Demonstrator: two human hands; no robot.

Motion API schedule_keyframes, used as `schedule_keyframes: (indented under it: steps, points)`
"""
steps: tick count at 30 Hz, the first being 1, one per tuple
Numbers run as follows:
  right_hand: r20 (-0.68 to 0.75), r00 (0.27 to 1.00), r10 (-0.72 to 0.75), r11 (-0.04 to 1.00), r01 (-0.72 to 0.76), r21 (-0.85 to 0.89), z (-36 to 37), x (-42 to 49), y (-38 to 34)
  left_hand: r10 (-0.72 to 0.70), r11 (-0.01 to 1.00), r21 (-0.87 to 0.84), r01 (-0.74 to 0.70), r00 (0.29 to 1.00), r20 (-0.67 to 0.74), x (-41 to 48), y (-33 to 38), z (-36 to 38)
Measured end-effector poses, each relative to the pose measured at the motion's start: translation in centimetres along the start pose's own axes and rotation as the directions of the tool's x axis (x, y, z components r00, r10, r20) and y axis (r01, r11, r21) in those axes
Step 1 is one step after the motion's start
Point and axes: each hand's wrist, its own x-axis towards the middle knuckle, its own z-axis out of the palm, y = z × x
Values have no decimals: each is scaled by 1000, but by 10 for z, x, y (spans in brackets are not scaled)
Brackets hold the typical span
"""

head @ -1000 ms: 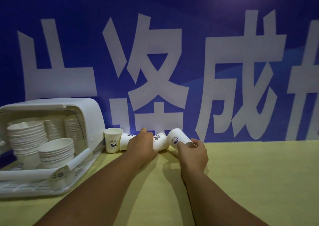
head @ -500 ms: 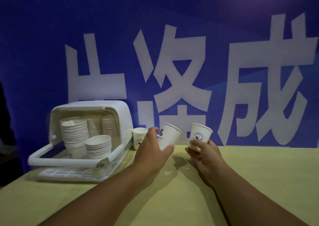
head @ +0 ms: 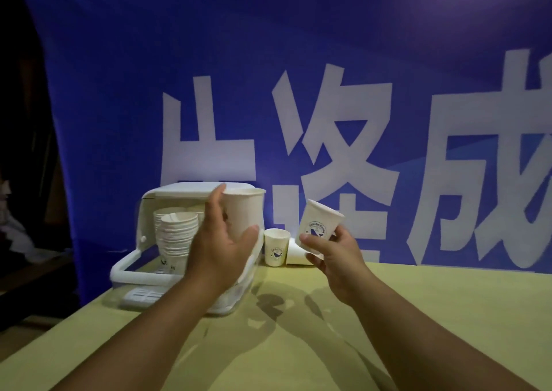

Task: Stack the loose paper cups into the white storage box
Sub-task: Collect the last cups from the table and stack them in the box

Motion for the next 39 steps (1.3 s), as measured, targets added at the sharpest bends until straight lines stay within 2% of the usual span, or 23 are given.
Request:
schedule_keyframes:
  steps: [2, 4, 8, 15, 19, 22, 26, 30, 34, 39]
  points:
    - [12, 1000, -9, 1000, 10, -15, 20, 2, 4, -5, 996, 87, 14, 995, -99, 2, -16, -15]
    - [31, 999, -31, 999, 32, -43, 39, 4, 10, -29, 992, 118, 46, 990, -138, 2, -31, -25]
    - [33, 997, -71, 994, 74, -75, 76, 6, 21, -123, 989, 69, 127, 990, -63, 1, -52, -30]
    - [-74, 982, -172, 983, 167, -69, 123, 15, 26, -157, 987, 20, 157, 987, -31, 4, -59, -27]
    - [-52, 973, -225, 973, 222, -72, 126, 15, 32, -203, 979, 43, 200, 977, 61, 4, -67, -26]
    - [-4, 974, -226, 970, 225, -89, 121, 14, 33, -232, 971, 77, 226, 970, 79, 6, -72, -28]
    - [42, 980, -194, 975, 197, -106, 122, 11, 30, -198, 977, 92, 193, 979, 48, 6, -74, -32]
    - [38, 967, -251, 960, 254, -116, 122, 12, 25, -160, 986, 51, 160, 987, 3, 4, -70, -35]
    - [33, 955, -294, 947, 296, -127, 122, 12, 24, -145, 989, 44, 144, 989, 14, 3, -70, -32]
    - [120, 952, -282, 921, 303, -243, 124, 13, 33, -156, 986, 65, 156, 988, -8, 7, -80, -30]
